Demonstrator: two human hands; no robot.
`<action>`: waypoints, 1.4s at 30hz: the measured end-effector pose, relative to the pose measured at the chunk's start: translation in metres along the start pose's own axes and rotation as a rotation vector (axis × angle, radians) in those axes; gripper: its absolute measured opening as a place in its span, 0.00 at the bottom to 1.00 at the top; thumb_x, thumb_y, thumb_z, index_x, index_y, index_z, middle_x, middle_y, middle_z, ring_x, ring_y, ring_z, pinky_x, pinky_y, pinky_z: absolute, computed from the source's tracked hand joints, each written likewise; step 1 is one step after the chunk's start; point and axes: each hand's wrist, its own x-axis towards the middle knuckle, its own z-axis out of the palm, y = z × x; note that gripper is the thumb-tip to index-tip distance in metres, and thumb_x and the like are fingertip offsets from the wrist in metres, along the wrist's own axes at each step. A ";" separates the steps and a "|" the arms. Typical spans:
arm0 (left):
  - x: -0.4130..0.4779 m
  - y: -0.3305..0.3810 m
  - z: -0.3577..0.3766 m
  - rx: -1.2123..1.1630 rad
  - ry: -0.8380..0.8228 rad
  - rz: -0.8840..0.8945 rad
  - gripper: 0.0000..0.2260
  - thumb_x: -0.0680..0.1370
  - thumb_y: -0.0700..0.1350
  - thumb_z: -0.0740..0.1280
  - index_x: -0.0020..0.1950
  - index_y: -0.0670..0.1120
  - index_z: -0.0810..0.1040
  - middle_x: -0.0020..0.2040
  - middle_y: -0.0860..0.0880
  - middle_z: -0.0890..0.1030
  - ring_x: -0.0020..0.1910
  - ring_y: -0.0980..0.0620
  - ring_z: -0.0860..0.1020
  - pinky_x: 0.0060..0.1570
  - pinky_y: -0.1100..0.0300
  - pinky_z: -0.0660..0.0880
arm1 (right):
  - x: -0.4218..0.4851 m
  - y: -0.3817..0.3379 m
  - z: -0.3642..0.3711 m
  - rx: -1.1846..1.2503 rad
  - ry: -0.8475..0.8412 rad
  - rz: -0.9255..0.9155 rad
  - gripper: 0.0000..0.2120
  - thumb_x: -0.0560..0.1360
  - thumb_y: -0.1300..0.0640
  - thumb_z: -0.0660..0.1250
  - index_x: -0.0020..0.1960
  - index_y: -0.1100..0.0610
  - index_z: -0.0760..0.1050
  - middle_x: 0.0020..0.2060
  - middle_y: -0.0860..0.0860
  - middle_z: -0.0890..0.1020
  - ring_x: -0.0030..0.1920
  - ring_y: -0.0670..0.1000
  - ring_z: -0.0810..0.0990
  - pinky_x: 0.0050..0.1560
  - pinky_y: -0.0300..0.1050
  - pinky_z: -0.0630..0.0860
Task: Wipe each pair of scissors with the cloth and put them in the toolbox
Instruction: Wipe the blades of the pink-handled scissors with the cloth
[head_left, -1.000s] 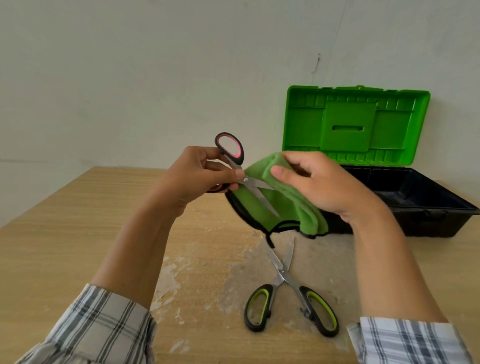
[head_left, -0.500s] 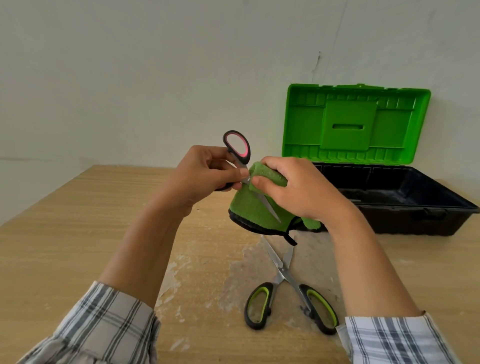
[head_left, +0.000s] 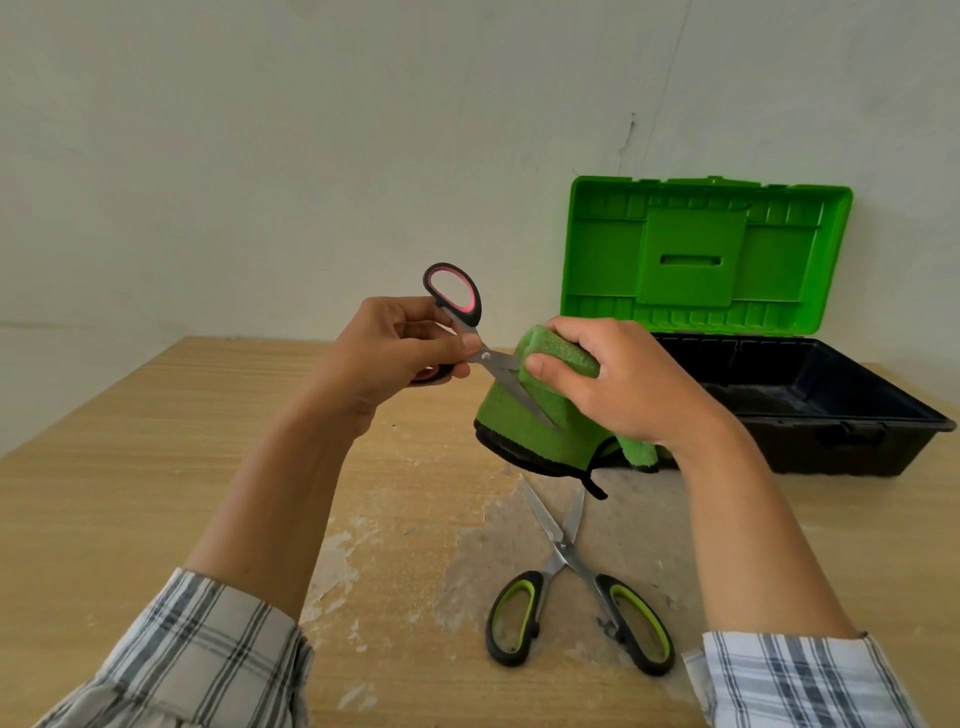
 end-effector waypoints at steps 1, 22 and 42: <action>0.000 0.000 -0.002 -0.008 0.007 -0.004 0.03 0.72 0.38 0.74 0.45 0.42 0.82 0.34 0.46 0.84 0.34 0.53 0.82 0.40 0.63 0.80 | -0.001 0.001 -0.001 -0.002 0.006 0.010 0.12 0.81 0.47 0.65 0.54 0.54 0.80 0.37 0.50 0.84 0.30 0.47 0.78 0.33 0.43 0.74; 0.003 0.000 -0.014 -0.388 0.162 -0.015 0.08 0.74 0.40 0.72 0.53 0.40 0.80 0.36 0.50 0.83 0.36 0.56 0.81 0.41 0.64 0.79 | -0.011 0.015 -0.022 0.377 0.197 0.159 0.08 0.80 0.49 0.65 0.55 0.47 0.82 0.48 0.43 0.87 0.50 0.42 0.85 0.56 0.47 0.81; -0.003 0.005 -0.006 0.017 -0.099 0.196 0.36 0.66 0.32 0.79 0.65 0.54 0.65 0.62 0.43 0.75 0.47 0.43 0.85 0.53 0.50 0.81 | -0.003 0.009 -0.013 0.127 0.300 0.122 0.09 0.81 0.51 0.65 0.51 0.56 0.81 0.38 0.46 0.83 0.36 0.39 0.80 0.34 0.34 0.74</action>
